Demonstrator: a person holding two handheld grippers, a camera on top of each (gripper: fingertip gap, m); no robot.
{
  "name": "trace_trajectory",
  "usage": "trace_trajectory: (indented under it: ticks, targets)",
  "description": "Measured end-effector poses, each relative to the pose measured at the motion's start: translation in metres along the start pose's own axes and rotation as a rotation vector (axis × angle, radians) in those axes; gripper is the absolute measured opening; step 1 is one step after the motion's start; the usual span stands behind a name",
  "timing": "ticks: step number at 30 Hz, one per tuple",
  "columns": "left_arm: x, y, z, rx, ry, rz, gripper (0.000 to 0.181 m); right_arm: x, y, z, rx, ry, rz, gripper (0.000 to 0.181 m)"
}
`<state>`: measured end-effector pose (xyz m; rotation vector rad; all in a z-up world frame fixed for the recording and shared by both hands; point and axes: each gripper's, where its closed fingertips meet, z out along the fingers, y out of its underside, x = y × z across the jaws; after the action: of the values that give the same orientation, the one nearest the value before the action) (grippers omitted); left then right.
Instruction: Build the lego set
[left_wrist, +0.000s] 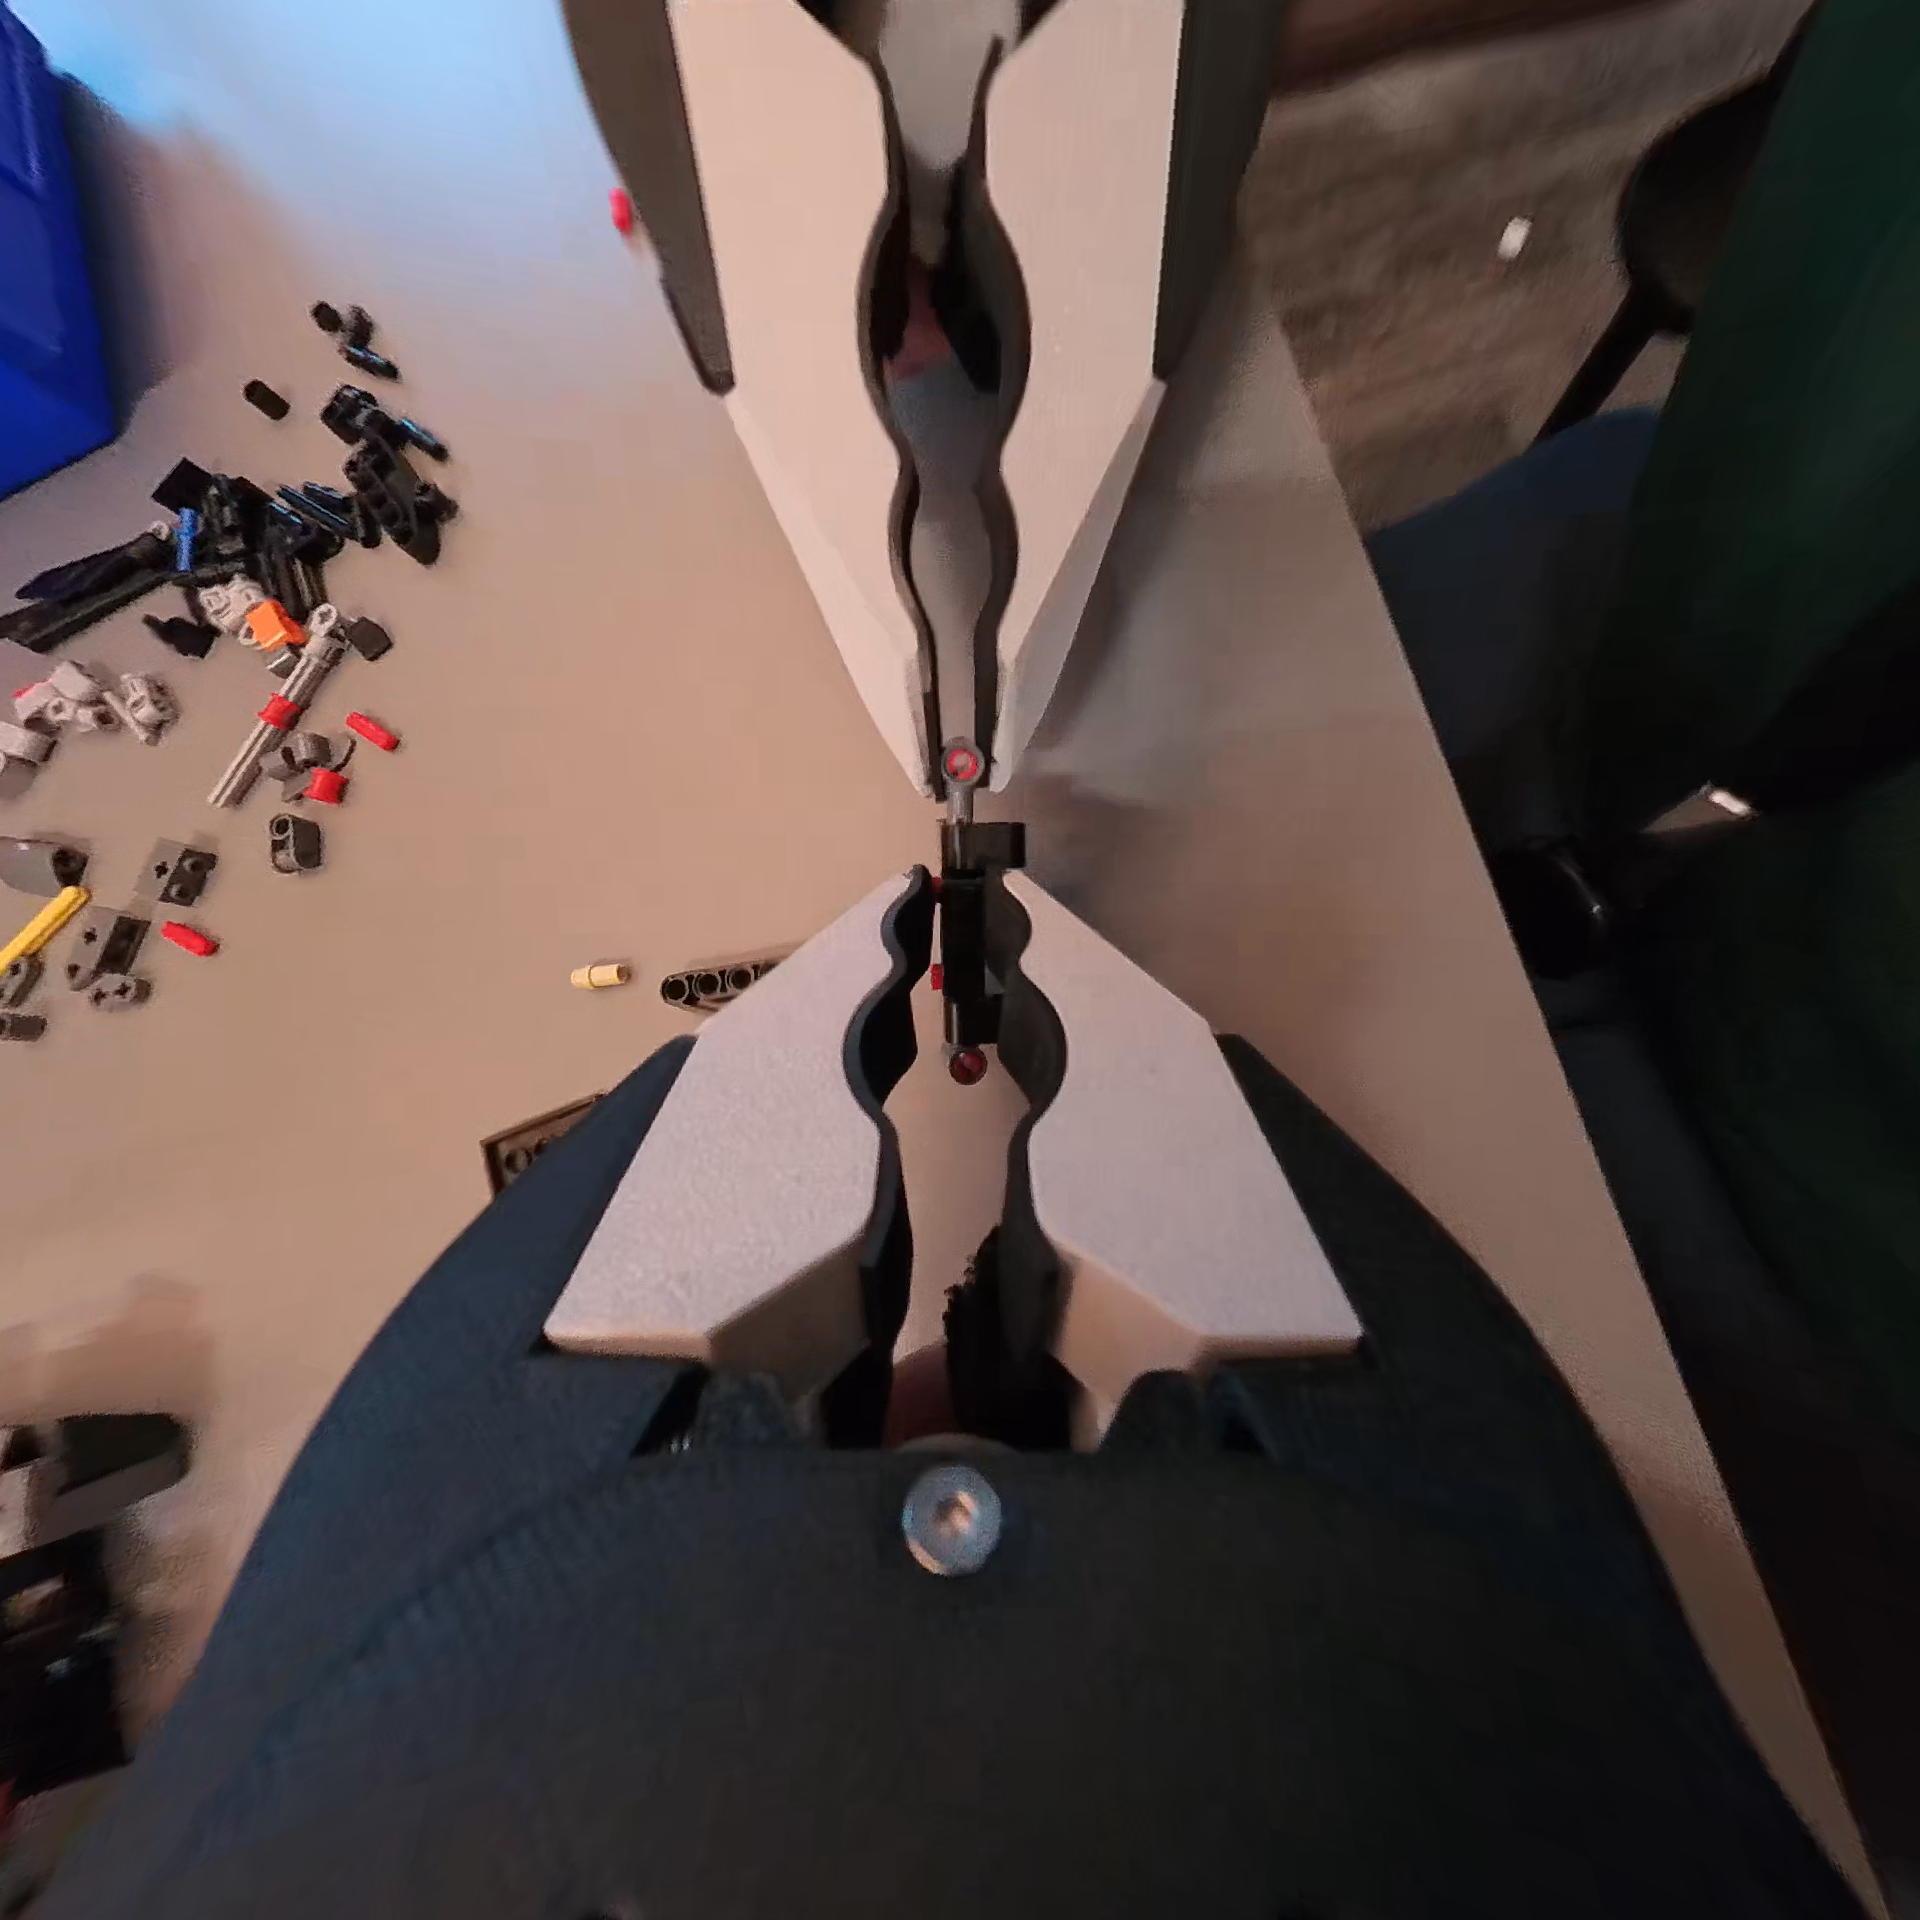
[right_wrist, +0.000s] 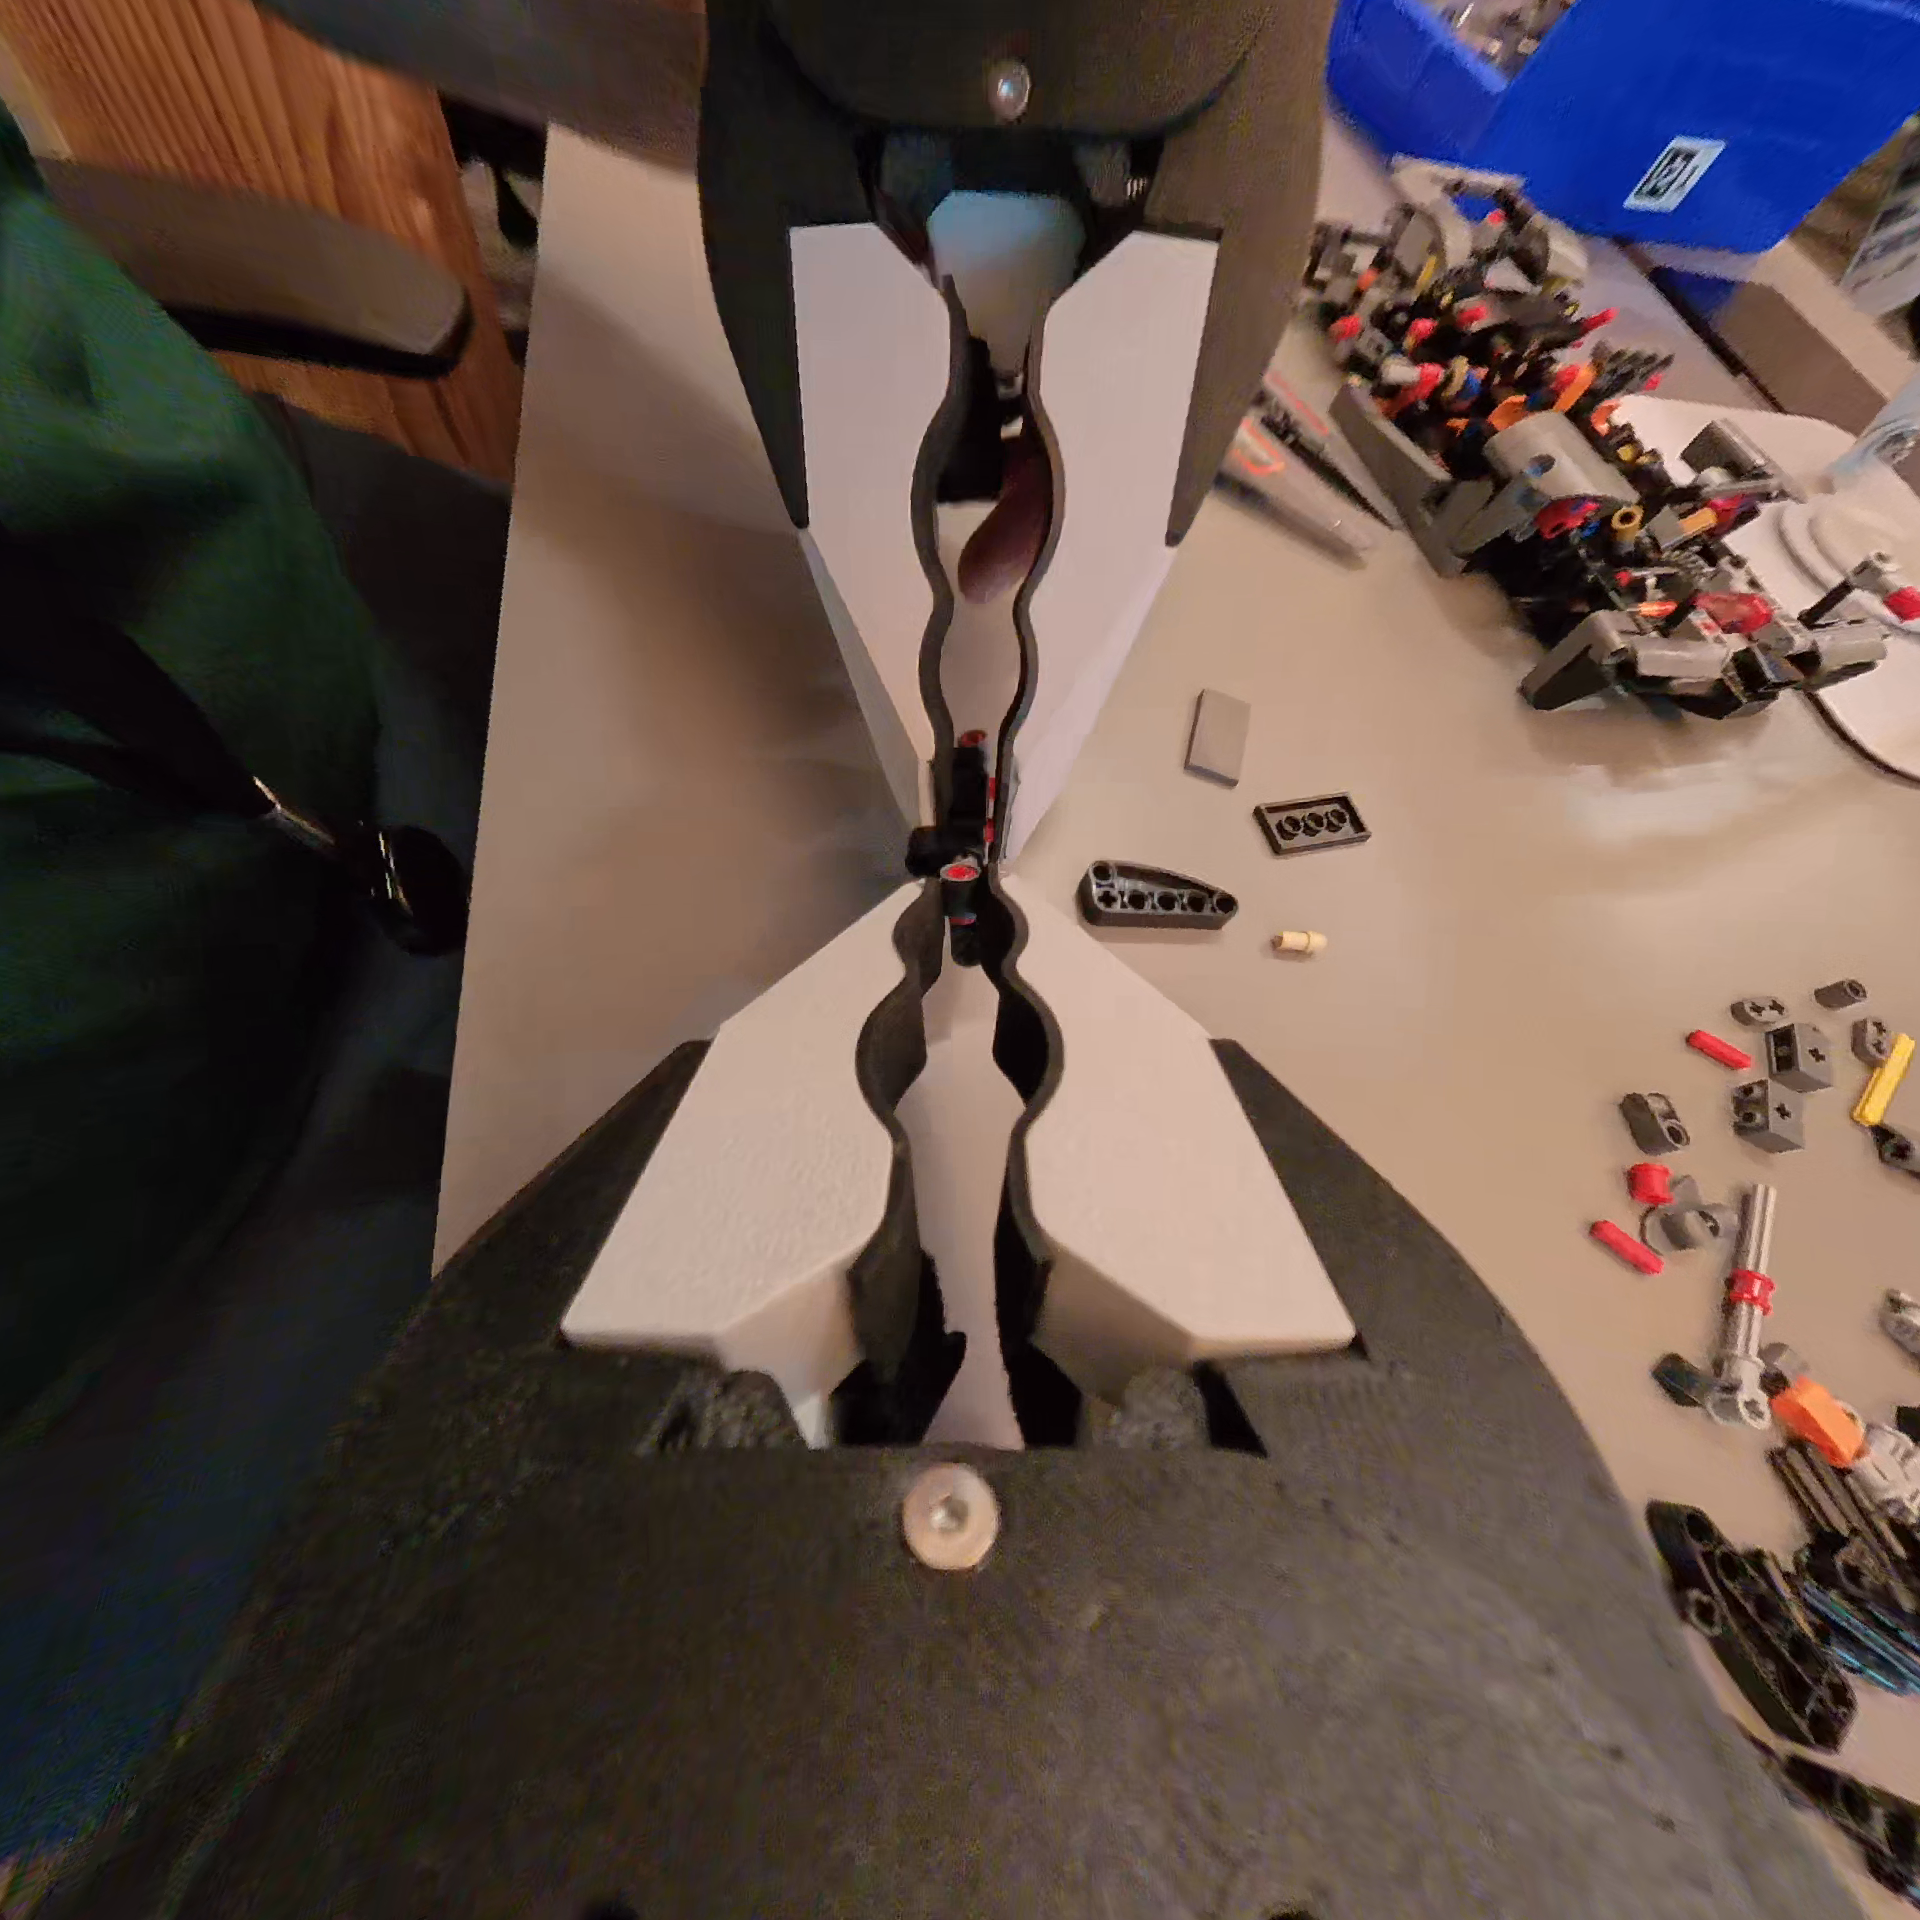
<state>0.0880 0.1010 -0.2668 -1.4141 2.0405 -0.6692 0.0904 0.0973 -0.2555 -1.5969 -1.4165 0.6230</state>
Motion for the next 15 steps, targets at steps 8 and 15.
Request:
trace_trajectory:
  ticks: [8, 15]
  targets:
    - [0.0004, -0.0040, -0.0020, 0.158, 0.042, -0.097, 0.007, 0.0011, -0.0055, -0.0017, 0.053, -0.014, 0.006, 0.004]
    - [0.0019, 0.0001, -0.0006, 0.124, 0.026, -0.043, 0.007, -0.0018, -0.0023, 0.0018, 0.025, -0.049, -0.004, 0.004]
